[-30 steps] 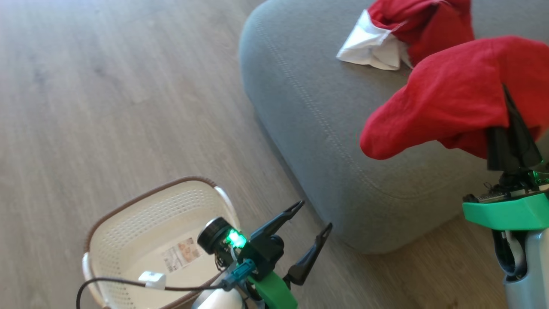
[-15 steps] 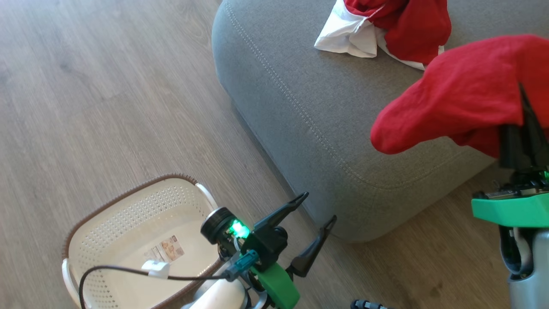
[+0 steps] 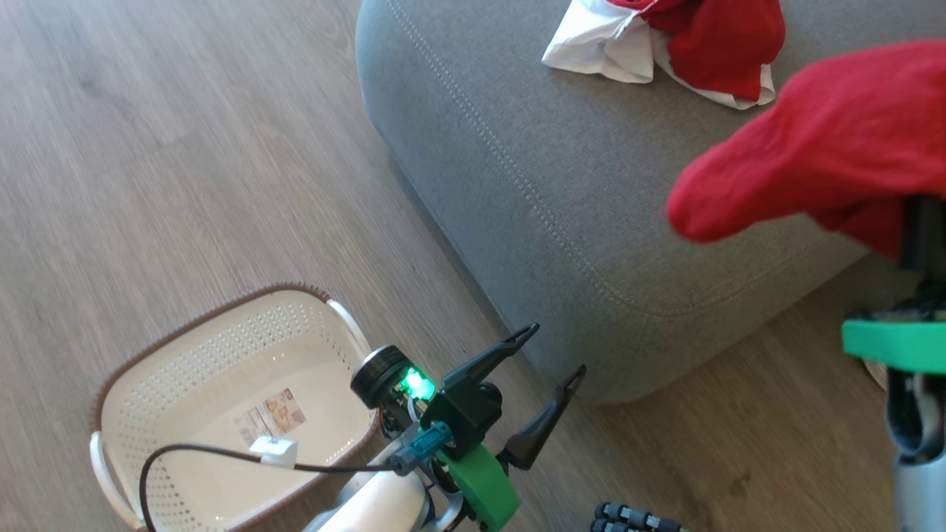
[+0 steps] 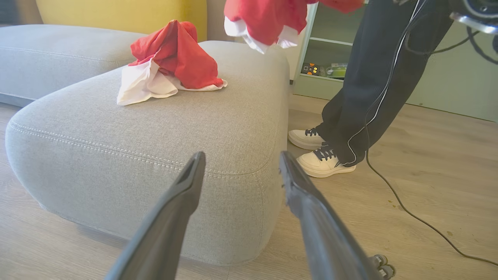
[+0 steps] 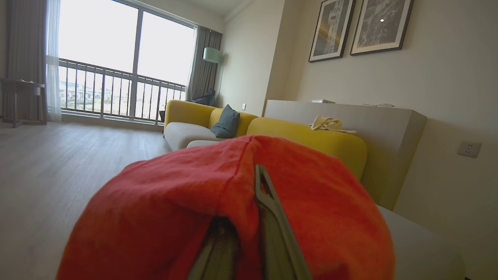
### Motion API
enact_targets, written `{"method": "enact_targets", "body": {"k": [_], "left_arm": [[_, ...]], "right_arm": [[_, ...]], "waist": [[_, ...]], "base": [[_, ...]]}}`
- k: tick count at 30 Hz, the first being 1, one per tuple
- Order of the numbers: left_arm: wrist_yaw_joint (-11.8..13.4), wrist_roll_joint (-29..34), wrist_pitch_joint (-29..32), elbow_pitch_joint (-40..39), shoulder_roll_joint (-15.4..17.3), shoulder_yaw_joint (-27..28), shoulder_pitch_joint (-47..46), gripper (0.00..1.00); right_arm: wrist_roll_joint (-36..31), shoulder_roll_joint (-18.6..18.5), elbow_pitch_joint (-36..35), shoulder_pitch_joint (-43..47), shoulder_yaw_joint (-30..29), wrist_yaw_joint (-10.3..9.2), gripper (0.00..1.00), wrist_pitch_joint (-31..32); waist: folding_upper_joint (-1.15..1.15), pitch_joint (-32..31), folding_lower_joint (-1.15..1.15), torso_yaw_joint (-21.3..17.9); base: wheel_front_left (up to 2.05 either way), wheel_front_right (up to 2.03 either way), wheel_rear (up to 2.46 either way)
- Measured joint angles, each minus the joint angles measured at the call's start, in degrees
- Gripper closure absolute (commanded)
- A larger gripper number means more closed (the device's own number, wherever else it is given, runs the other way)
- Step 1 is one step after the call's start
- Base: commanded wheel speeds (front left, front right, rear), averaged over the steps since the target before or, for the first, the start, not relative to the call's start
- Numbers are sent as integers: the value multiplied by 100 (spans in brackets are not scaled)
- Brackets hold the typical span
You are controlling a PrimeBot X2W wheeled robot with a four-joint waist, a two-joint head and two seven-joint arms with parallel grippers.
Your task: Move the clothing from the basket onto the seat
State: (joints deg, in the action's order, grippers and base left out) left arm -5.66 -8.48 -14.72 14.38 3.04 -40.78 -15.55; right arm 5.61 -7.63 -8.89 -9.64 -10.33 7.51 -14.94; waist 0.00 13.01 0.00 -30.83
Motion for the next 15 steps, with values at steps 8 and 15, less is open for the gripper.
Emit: {"method": "enact_targets", "body": {"k": [8,15], "left_arm": [[57,268,0,180,8,7,-266,0],[-22,524,0,447,26,-101,-710,0]], "right_arm": [[100,-33,338,-782,-543,0,100,0],[142,-407,670,-1966,-1026,0,100,-1]], "waist": [[0,468,0,-6],[0,1082,0,78]], "base": [[0,0,0],[0,0,0]]}}
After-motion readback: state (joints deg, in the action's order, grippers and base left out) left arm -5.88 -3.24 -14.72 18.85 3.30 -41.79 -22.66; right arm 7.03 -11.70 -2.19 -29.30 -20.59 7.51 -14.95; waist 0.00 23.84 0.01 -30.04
